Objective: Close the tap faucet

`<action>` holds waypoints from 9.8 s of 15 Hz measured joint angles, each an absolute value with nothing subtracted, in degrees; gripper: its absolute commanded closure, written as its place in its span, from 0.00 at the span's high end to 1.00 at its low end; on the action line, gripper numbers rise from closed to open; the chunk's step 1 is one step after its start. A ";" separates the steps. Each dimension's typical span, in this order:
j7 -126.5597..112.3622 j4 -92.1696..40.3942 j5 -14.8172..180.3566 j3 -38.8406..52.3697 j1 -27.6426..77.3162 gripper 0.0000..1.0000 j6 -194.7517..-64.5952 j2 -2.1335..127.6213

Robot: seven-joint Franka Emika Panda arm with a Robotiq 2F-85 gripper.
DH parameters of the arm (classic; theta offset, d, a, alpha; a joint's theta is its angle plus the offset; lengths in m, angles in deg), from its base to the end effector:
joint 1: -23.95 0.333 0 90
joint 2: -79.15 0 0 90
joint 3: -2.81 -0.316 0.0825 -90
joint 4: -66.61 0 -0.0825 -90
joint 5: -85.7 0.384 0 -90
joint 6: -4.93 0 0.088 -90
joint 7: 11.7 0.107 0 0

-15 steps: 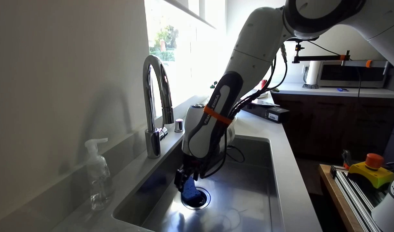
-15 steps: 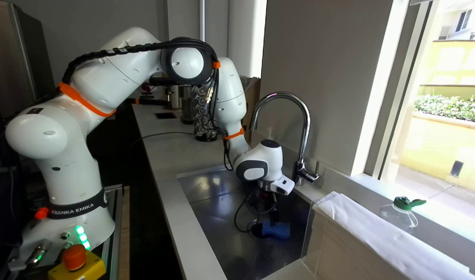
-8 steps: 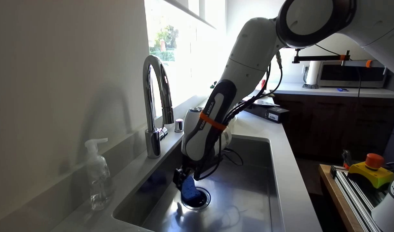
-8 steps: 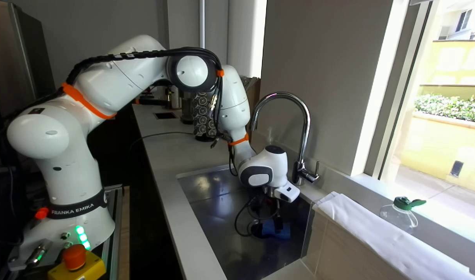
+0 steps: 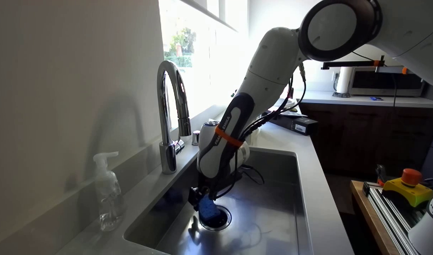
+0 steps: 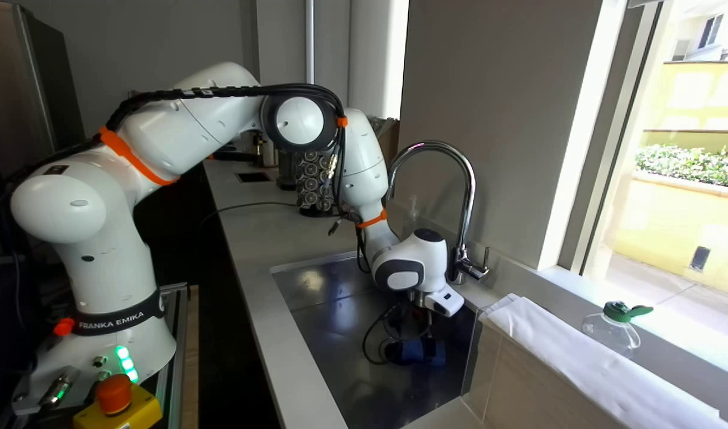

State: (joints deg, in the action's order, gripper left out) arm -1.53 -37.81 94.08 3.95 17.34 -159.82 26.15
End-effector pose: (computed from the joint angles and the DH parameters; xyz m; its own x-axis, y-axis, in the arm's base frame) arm 0.6193 -0.0923 0.0395 0.8959 -0.4285 0.1169 -0.4241 -0.9035 -0.0619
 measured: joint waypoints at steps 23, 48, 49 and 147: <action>-4.22 -44.41 94.05 3.56 20.02 0.04 -162.80 34.68; -11.03 -56.87 93.41 2.36 19.42 0.10 -163.01 47.49; -11.03 -56.87 93.41 2.36 19.42 0.40 -163.01 47.49; 6.39 -38.21 95.28 9.10 27.26 1.00 -151.27 32.23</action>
